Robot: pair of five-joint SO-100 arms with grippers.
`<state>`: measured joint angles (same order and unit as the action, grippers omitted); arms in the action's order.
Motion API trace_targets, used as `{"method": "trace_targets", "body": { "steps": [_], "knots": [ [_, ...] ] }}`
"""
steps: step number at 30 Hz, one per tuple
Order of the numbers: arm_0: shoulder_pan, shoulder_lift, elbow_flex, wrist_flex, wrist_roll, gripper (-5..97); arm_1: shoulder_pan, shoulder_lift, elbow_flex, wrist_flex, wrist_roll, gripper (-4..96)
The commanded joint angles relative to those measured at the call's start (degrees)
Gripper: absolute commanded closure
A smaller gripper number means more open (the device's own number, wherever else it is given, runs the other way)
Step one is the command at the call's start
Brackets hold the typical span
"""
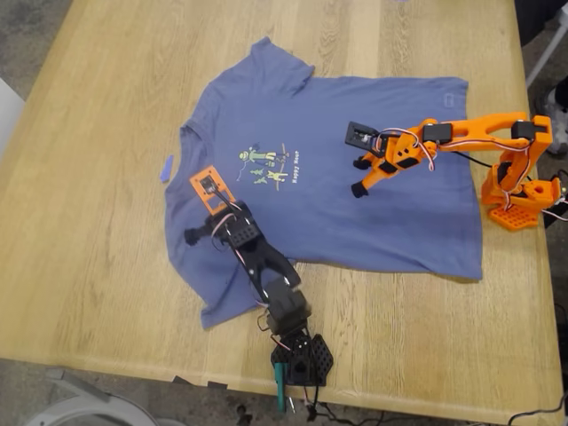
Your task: Fold a T-shirt
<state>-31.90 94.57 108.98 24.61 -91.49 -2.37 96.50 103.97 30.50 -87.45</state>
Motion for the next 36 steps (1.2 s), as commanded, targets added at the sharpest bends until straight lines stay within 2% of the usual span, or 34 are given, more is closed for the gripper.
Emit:
{"method": "trace_targets", "body": {
  "steps": [1,16,23,31,36],
  "knots": [
    [-0.26,-3.43,-13.80,-1.93,-0.44,32,-1.14,-0.62,-3.69,-0.79,0.26,57.2],
    [-7.29,-26.54,-42.80,0.00,-1.41,33,-3.87,-4.75,-8.17,0.00,1.58,58.4],
    [-8.17,-33.57,-48.87,0.88,-1.76,33,-3.60,-4.75,-8.17,0.62,1.85,58.6],
    [-5.80,-39.81,-53.70,5.19,-4.92,36,-3.08,-4.83,-8.26,1.76,2.11,58.6],
    [-5.27,-45.97,-62.93,11.25,-6.42,37,-2.99,-5.27,-8.26,2.20,2.64,58.3]
  ]
}}
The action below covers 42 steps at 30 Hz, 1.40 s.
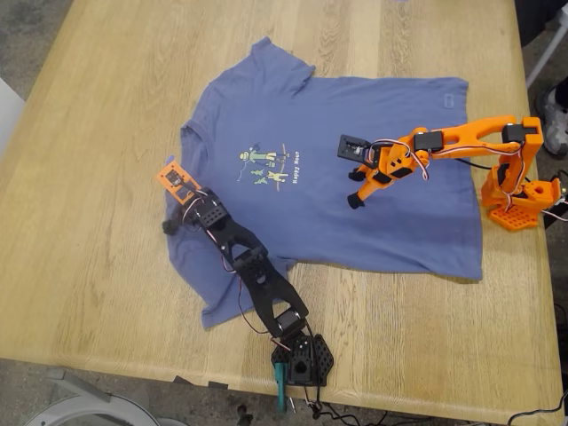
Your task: Fold a T-shirt
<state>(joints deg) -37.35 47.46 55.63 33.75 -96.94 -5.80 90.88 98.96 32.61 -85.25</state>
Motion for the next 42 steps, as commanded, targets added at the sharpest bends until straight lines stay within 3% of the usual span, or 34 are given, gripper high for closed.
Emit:
{"method": "trace_targets", "body": {
  "steps": [1,6,12,22,34,42],
  "knots": [
    [0.18,-0.53,-12.30,3.52,-1.23,38,0.44,0.18,-3.34,0.09,0.53,58.2],
    [-0.70,-12.74,-32.52,13.97,-1.23,37,0.18,-0.53,-3.69,0.00,1.14,58.0],
    [-1.58,-37.44,-74.27,34.37,-1.49,39,-0.18,-0.79,-2.64,-1.32,2.11,57.9],
    [0.88,-39.20,-75.06,42.98,-1.85,52,-0.53,-3.34,-3.43,-2.29,3.43,57.9],
    [4.48,-45.00,-75.06,45.35,-5.71,81,-0.53,-3.69,-4.48,-1.67,5.27,59.1],
    [5.27,-47.11,-74.97,42.63,-6.33,87,0.00,-3.96,-4.48,-2.02,7.03,59.9]
  ]
}}
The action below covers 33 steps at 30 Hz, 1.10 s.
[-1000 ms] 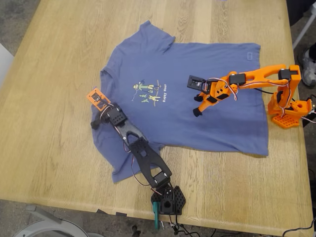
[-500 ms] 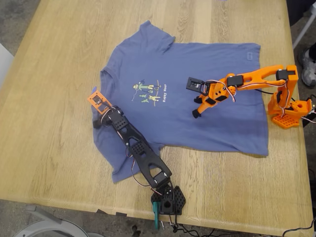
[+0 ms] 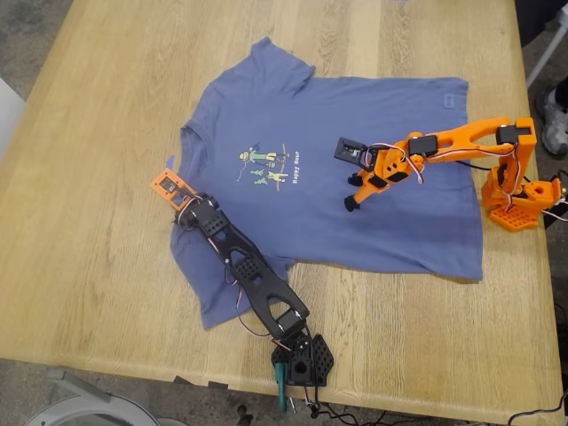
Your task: Fold a T-shirt
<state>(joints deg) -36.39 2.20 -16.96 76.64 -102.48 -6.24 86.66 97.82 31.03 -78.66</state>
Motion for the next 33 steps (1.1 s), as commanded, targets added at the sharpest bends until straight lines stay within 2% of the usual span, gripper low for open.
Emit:
{"method": "trace_targets", "body": {
  "steps": [1,4,15,29,33],
  "knots": [
    [4.31,-1.93,-2.37,-0.26,-0.79,88,0.53,0.18,-3.34,-0.44,0.70,60.0],
    [4.83,-2.20,-2.46,-0.44,-1.14,92,0.53,-0.26,-3.34,-0.97,1.67,61.5],
    [7.21,-1.85,-2.46,-2.72,-1.85,92,1.41,-0.62,0.70,-3.16,3.96,60.0],
    [8.35,0.70,-2.46,-2.37,-1.93,92,-4.13,-1.76,8.88,-9.32,11.16,57.9],
    [8.61,1.67,-2.46,-2.02,-1.93,92,-3.78,-1.85,12.48,-11.95,11.34,57.8]
  ]
}}
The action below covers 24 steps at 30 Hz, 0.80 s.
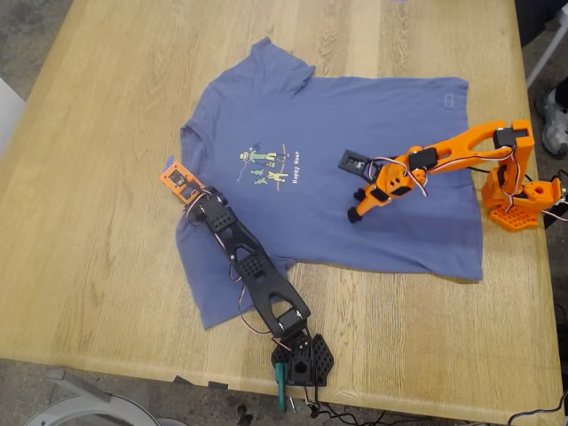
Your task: Fold a T-shirt
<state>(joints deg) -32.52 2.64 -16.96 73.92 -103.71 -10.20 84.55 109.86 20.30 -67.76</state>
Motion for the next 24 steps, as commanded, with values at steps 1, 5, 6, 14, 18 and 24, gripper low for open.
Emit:
{"method": "trace_targets", "body": {
  "steps": [1,5,6,14,18,24],
  "knots": [
    [4.75,1.41,-2.46,0.70,-0.70,92,0.18,0.18,0.97,-1.76,0.62,57.8],
    [4.75,2.81,-2.37,1.93,-0.70,92,-0.88,-1.41,2.55,-4.22,1.23,58.0],
    [4.92,3.25,-2.37,2.20,-0.70,92,-1.67,-2.02,2.64,-4.83,1.67,58.0],
    [5.71,7.29,-2.37,3.96,-0.70,92,-9.23,-10.37,-3.60,-7.91,3.78,60.3],
    [5.89,9.58,-2.37,5.19,-0.70,92,-11.95,-14.77,-9.49,-7.29,4.66,62.4],
    [6.86,12.66,-2.37,7.03,-0.70,92,-15.12,-19.16,-14.59,-5.89,5.27,67.5]
  ]
}}
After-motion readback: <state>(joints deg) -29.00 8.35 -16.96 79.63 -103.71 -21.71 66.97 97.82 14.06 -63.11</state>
